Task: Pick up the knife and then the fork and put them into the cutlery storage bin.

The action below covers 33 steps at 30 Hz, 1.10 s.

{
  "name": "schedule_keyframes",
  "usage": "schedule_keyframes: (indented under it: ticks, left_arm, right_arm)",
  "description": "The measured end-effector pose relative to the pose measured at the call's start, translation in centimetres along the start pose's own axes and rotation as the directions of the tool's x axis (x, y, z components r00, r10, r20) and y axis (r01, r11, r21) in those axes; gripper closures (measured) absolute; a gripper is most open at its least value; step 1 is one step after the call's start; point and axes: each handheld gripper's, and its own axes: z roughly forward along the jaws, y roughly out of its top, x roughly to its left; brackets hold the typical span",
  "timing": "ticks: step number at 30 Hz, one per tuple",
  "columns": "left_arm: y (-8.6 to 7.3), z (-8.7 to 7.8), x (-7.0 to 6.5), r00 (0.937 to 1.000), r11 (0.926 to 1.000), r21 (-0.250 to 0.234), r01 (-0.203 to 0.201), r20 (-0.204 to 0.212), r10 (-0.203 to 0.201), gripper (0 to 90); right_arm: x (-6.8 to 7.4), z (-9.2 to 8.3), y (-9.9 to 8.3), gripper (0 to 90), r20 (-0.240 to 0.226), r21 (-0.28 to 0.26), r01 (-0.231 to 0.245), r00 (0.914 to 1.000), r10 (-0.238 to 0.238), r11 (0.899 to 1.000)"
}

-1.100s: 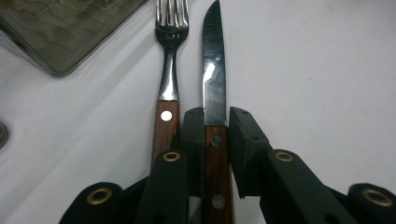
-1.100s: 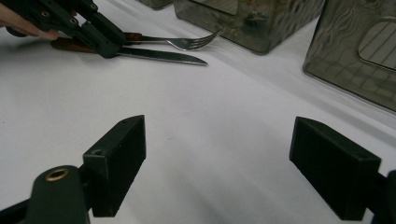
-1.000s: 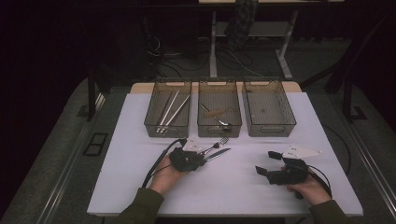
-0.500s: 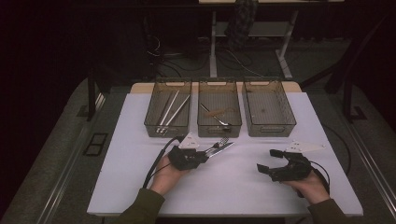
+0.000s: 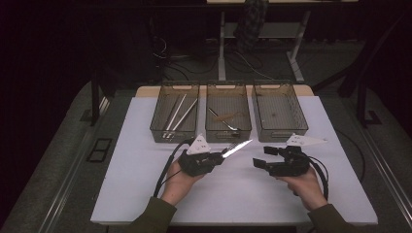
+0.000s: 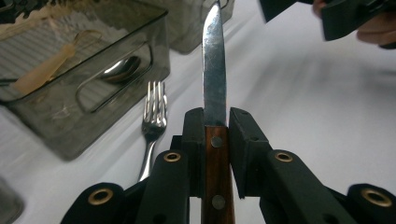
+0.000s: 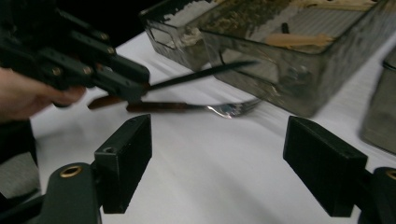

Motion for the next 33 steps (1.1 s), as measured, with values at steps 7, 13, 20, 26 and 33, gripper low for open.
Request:
schedule_keyframes:
  ticks: [7,13,20,26,33]
  left_arm:
    - [0.5,-0.1,-0.6,0.9999,0.9995,-0.03,-0.009,0.013,0.009,76.3]
    - [0.9,0.0,-1.2,0.9998,0.9982,-0.057,-0.018,0.006,0.018,76.3]
    - [1.1,0.5,-1.8,0.9997,0.9975,-0.067,-0.021,0.011,0.022,76.2]
    - [1.1,1.2,-2.3,0.9993,0.9975,-0.066,-0.026,0.026,0.028,76.3]
    - [1.0,1.9,-2.7,0.9987,0.9979,-0.056,-0.032,0.038,0.034,76.4]
  right_arm:
    - [0.7,2.3,1.0,36.1,-0.084,-0.01,-0.05,0.9952,0.049,0.999]
    - [0.9,3.4,1.2,43.9,-0.126,-0.018,-0.084,0.9887,0.081,0.996]
    - [0.6,3.7,1.3,56.6,-0.158,-0.038,-0.136,0.9791,0.128,0.99]
    - [0.9,3.6,1.4,69.6,-0.167,-0.039,-0.123,0.9791,0.115,0.992]
    - [1.2,3.3,1.5,79.8,-0.18,-0.05,-0.098,0.9798,0.087,0.994]
